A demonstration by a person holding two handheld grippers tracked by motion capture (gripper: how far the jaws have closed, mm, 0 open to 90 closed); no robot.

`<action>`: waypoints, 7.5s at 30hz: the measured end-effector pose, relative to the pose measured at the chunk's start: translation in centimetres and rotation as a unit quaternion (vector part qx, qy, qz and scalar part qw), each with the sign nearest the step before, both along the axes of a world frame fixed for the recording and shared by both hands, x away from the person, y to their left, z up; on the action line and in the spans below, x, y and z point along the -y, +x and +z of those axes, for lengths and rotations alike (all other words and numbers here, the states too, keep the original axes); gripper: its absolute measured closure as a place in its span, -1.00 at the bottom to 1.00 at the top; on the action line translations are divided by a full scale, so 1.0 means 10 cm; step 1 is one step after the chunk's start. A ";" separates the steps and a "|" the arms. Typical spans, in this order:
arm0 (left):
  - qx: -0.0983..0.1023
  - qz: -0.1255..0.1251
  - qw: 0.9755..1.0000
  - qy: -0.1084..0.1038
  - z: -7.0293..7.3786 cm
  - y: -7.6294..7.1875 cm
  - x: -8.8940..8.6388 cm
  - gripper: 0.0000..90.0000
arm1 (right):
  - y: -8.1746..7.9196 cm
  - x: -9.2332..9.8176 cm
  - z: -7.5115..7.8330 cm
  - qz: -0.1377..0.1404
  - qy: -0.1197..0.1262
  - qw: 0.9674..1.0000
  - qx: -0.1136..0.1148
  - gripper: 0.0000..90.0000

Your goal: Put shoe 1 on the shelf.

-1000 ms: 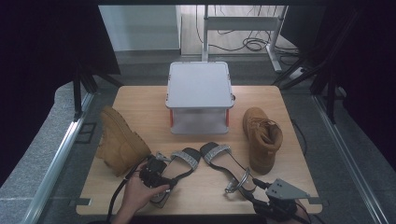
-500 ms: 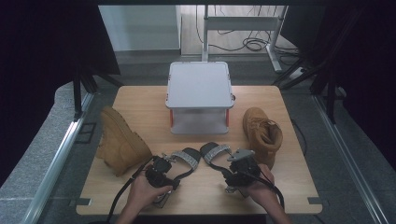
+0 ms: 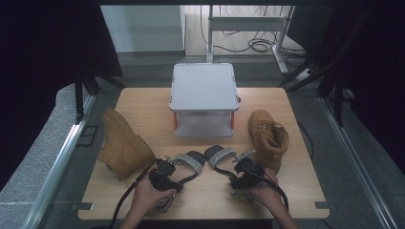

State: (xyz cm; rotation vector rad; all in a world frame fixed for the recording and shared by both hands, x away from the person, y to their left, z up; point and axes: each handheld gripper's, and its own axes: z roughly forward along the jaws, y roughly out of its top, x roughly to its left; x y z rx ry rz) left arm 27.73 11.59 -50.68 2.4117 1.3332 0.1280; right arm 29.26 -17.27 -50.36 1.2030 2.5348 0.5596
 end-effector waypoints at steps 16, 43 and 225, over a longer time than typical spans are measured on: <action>0.019 0.005 1.000 -0.001 0.03 -0.03 -0.03 -0.14 | 0.04 0.06 0.00 -0.028 0.031 0.999 -0.001 -0.07; 0.037 0.001 0.999 -0.021 0.07 -0.02 -0.12 -0.08 | -0.02 0.10 -0.01 -0.043 0.054 0.997 0.017 -0.07; 0.165 0.044 0.980 -0.098 -0.15 0.23 -0.08 -0.29 | 0.16 -0.10 -0.17 -0.098 0.161 0.976 0.110 -0.43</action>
